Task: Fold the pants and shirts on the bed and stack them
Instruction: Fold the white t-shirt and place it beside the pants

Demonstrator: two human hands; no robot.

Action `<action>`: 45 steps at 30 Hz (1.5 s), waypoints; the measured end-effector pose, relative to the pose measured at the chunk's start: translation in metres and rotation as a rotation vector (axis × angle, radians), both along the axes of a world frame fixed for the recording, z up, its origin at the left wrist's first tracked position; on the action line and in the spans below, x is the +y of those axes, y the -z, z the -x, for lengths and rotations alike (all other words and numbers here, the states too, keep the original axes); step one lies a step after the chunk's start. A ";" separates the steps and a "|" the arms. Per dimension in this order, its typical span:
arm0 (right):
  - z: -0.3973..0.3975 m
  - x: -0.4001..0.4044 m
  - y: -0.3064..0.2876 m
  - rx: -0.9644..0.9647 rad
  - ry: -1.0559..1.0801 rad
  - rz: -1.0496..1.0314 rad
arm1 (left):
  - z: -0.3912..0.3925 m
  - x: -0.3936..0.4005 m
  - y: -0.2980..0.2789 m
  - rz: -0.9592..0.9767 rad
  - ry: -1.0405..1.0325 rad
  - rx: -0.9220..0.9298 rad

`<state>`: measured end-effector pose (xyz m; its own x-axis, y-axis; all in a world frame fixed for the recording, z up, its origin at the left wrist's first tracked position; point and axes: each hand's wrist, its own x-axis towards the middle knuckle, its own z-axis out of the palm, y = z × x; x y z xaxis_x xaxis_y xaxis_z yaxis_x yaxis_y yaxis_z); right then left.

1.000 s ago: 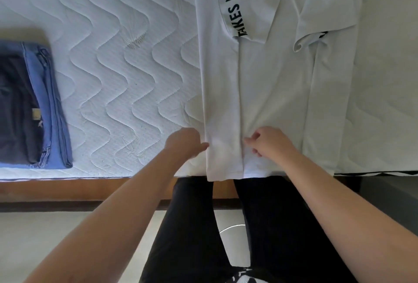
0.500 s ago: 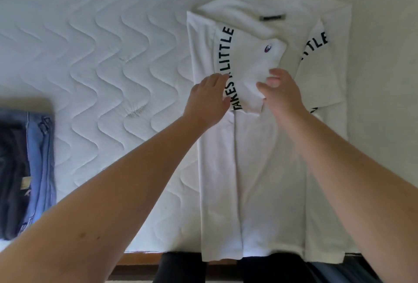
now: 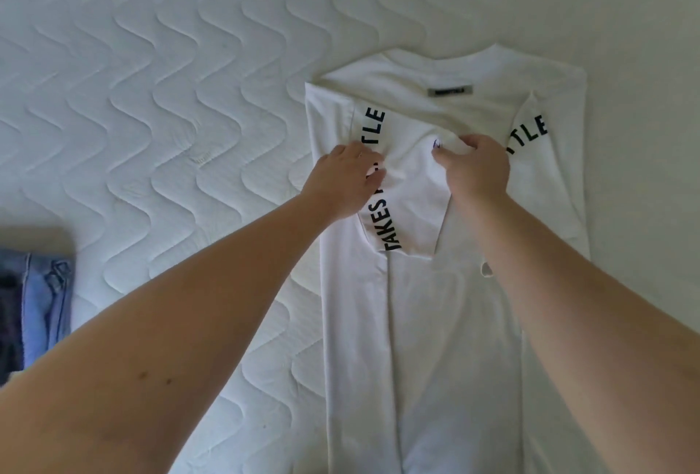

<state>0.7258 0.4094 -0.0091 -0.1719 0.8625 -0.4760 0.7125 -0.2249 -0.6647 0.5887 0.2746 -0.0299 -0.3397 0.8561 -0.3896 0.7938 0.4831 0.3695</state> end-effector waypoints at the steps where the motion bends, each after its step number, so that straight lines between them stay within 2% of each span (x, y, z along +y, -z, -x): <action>1: -0.003 -0.006 -0.004 -0.016 -0.046 -0.070 | 0.005 0.007 -0.003 0.031 -0.057 -0.063; 5: -0.013 -0.030 -0.006 -0.149 -0.340 -0.386 | 0.019 0.035 -0.012 0.176 -0.248 -0.281; 8: -0.017 -0.040 -0.006 -0.176 -0.468 -0.655 | 0.022 0.047 -0.015 0.225 -0.412 -0.413; 11: -0.013 -0.048 -0.007 -0.098 -0.632 -0.631 | 0.023 0.048 -0.018 0.262 -0.590 -0.655; 13: -0.008 -0.057 -0.007 -0.148 -0.731 -0.581 | 0.024 0.046 -0.019 0.287 -0.638 -0.729; 16: -0.007 -0.073 -0.006 -0.186 -0.835 -0.678 | 0.030 0.047 -0.020 0.246 -0.759 -0.766; 19: -0.012 -0.084 -0.001 -0.154 -0.852 -0.756 | 0.035 0.046 -0.014 0.256 -0.755 -0.721; 23: -0.023 -0.094 0.011 0.031 -0.968 -0.850 | 0.035 0.040 -0.004 0.142 -0.744 -0.728; 27: -0.034 -0.095 0.021 -0.134 -1.022 -0.805 | 0.030 0.024 0.000 -0.058 -0.726 -0.623; 30: -0.040 -0.098 0.027 -0.147 -1.058 -0.751 | 0.023 0.019 0.005 -0.209 -0.746 -0.456; 34: -0.043 -0.101 0.032 -0.044 -1.066 -0.763 | 0.027 0.026 0.007 -0.320 -0.831 -0.384; 36: -0.046 -0.099 0.031 0.066 -1.097 -0.804 | 0.031 0.030 0.006 -0.310 -0.817 -0.354; 38: -0.048 -0.092 0.029 0.084 -1.022 -0.818 | 0.032 0.032 0.002 -0.299 -0.773 -0.286; 40: -0.049 -0.083 0.026 0.008 -0.840 -0.767 | 0.029 0.032 -0.003 -0.326 -0.679 -0.152; 42: -0.049 -0.076 0.022 -0.147 -0.702 -0.631 | 0.018 0.031 -0.007 -0.362 -0.535 0.018; 45: -0.052 -0.072 0.024 -0.378 -0.639 -0.365 | -0.007 0.026 -0.008 -0.406 -0.289 0.130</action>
